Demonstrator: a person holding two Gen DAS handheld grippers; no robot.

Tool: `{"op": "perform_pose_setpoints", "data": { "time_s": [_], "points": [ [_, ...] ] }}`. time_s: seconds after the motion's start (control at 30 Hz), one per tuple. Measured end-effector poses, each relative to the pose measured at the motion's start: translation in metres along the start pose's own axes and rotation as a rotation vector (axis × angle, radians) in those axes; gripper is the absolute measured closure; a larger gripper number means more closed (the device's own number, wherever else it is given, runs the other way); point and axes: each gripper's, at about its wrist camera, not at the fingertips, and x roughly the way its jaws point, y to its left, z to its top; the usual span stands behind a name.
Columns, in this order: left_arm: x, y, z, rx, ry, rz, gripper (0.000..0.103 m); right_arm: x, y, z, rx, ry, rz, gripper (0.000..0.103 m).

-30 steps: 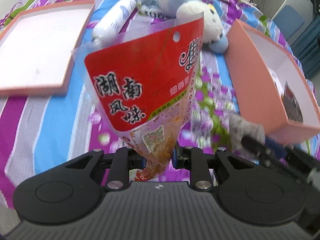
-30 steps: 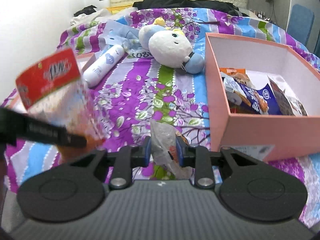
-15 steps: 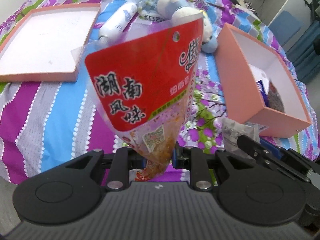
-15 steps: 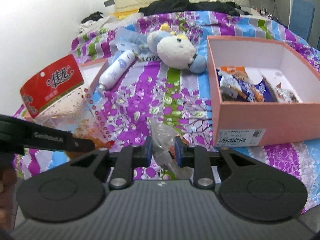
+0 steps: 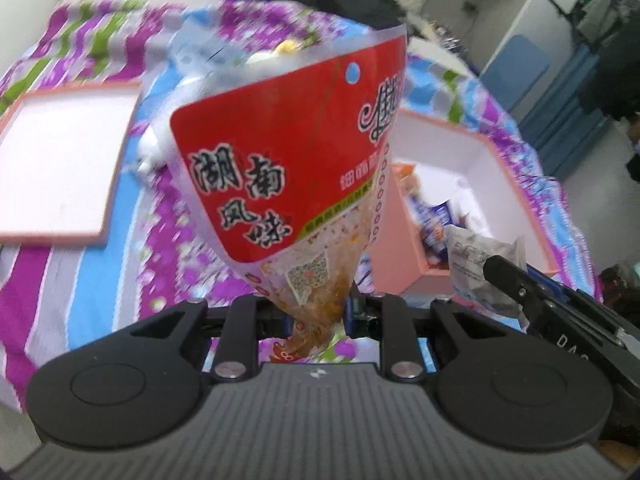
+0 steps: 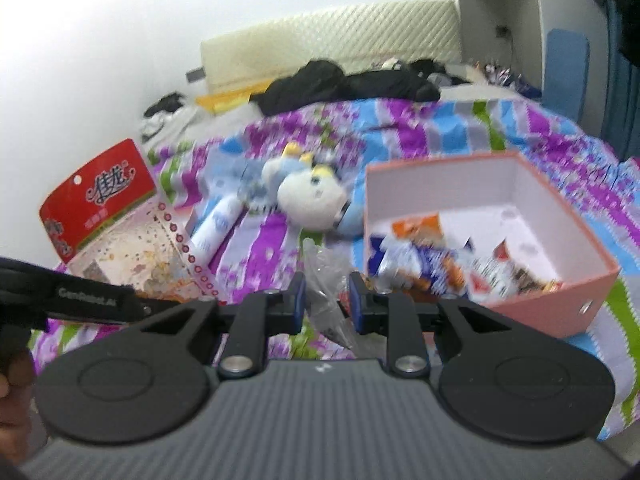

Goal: Organize snacks
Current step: 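Lift and carry both held snacks over the pink box, then open both grippers to drop the snacks into the pink box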

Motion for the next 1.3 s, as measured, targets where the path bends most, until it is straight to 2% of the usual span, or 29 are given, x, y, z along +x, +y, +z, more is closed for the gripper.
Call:
{"op": "perform_pose_setpoints", "data": {
  "time_s": [0.27, 0.53, 0.63, 0.73, 0.87, 1.1, 1.23, 1.3],
  "points": [
    [0.006, -0.073, 0.056, 0.108, -0.063, -0.078, 0.077, -0.008, -0.031, 0.05, -0.004, -0.123, -0.075, 0.078],
    [0.06, -0.133, 0.114, 0.19, -0.072, -0.159, 0.077, 0.021, -0.081, 0.089, 0.02, -0.166, -0.173, 0.078],
    [0.085, -0.149, 0.137, 0.202, -0.089, -0.135, 0.077, 0.042, -0.098, 0.098, 0.044, -0.16, -0.217, 0.078],
    [0.119, -0.162, 0.161, 0.243, -0.043, -0.128, 0.077, 0.066, -0.114, 0.104, 0.07, -0.128, -0.243, 0.078],
    [0.167, -0.17, 0.18, 0.272, 0.047, -0.112, 0.077, 0.106, -0.136, 0.103, 0.114, -0.033, -0.239, 0.077],
    [0.246, -0.167, 0.189, 0.222, 0.22, -0.07, 0.077, 0.172, -0.166, 0.08, 0.139, 0.145, -0.293, 0.077],
    [0.281, -0.166, 0.189, 0.239, 0.303, -0.044, 0.077, 0.199, -0.18, 0.063, 0.184, 0.237, -0.298, 0.077],
    [0.291, -0.166, 0.188, 0.259, 0.315, -0.024, 0.077, 0.206, -0.184, 0.055, 0.203, 0.27, -0.298, 0.076]
  ]
}}
